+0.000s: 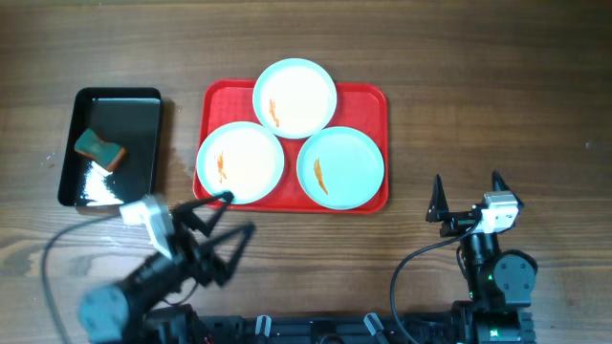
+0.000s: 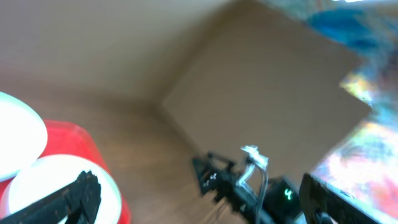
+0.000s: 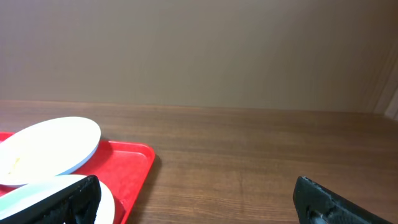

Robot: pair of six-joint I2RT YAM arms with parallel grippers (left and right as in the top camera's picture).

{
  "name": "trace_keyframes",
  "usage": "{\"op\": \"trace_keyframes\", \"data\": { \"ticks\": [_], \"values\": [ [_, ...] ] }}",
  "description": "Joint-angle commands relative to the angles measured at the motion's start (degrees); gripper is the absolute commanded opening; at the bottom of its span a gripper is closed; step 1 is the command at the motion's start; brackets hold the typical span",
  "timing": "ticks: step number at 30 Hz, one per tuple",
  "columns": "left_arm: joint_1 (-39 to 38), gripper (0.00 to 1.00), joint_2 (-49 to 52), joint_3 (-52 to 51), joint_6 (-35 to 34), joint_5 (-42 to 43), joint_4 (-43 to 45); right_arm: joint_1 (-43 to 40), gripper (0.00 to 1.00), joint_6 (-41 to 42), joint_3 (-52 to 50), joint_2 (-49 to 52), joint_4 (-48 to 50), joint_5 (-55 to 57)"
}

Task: Clean dirty plates on tray and stack at the side
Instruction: 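Reach the left gripper to the green sponge in the black tray and grasp it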

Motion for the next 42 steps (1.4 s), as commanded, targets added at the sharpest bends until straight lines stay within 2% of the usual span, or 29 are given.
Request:
{"op": "trace_keyframes", "data": {
  "ticks": [1,2,3,4,6,8,10,15,16,18,19,24,25,26,28,30,37,42],
  "values": [
    [5.6,0.99,18.4,17.1,18.3,-5.0,-17.6,-0.2,1.0,-0.1,-0.1,-0.3,0.1,0.3],
    [6.1,0.99,23.0,21.2,21.2,-7.4,-22.6,-0.2,1.0,-0.1,-0.1,-0.3,0.1,0.3],
    [6.2,0.99,34.3,31.0,26.9,-14.6,-33.7,-0.2,1.0,-0.1,-0.1,-0.3,0.1,0.3],
    [5.9,1.0,42.0,38.0,29.4,-22.1,-41.8,-0.2,1.0,-0.1,-0.1,-0.3,0.1,0.3],
    [5.6,1.0,52.6,48.4,31.2,-37.7,-52.3,-0.2,1.0,-0.1,-0.1,-0.3,0.1,0.3],
    [5.6,1.0,63.1,58.6,31.3,-55.2,-59.4,-0.2,1.0,-0.1,-0.1,-0.3,0.1,0.3],
    [5.6,1.0,69.9,64.3,31.3,-63.1,-60.3,-0.2,1.0,-0.1,-0.1,-0.3,0.1,0.3],
    [6.0,1.0,78.0,65.0,30.6,-65.2,-52.9,-0.2,1.0,-0.1,-0.1,-0.3,0.1,0.3],
    [6.5,1.0,79.1,65.0,29.3,-66.8,-52.0,-0.2,1.0,-0.1,-0.1,-0.3,0.1,0.3],
    [9.0,1.0,83.1,65.0,18.5,-72.3,-51.6,-0.2,1.0,-0.1,-0.1,-0.3,0.1,0.3],
    [10.9,1.0,85.9,65.0,15.4,-72.1,-51.5,-0.2,1.0,-0.1,-0.1,-0.3,0.1,0.3],
    [15.5,1.0,96.5,65.0,14.4,-71.5,-47.4,-0.2,1.0,-0.1,-0.1,-0.3,0.1,0.3],
    [15.7,0.89,98.0,65.0,14.4,-71.5,-45.9,-0.2,1.0,-0.1,-0.1,-0.3,0.1,0.3],
    [15.8,0.82,99.4,65.0,14.4,-71.5,-44.2,-0.2,1.0,-0.1,-0.1,-0.3,0.1,0.3],
    [15.6,0.75,101.9,65.0,14.4,-71.5,-41.6,-0.2,1.0,-0.1,-0.1,-0.3,0.1,0.3],
    [15.6,0.61,103.6,65.0,14.3,-71.5,-41.0,-0.2,1.0,-0.1,-0.1,-0.3,0.1,0.3],
    [15.7,0.64,111.4,64.9,14.3,-71.2,-39.6,-0.2,1.0,-0.1,-0.1,-0.3,0.1,0.3],
    [15.6,0.67,112.2,64.8,14.4,-71.3,-40.2,-0.2,1.0,-0.1,-0.1,-0.3,0.1,0.3]
  ]
}}
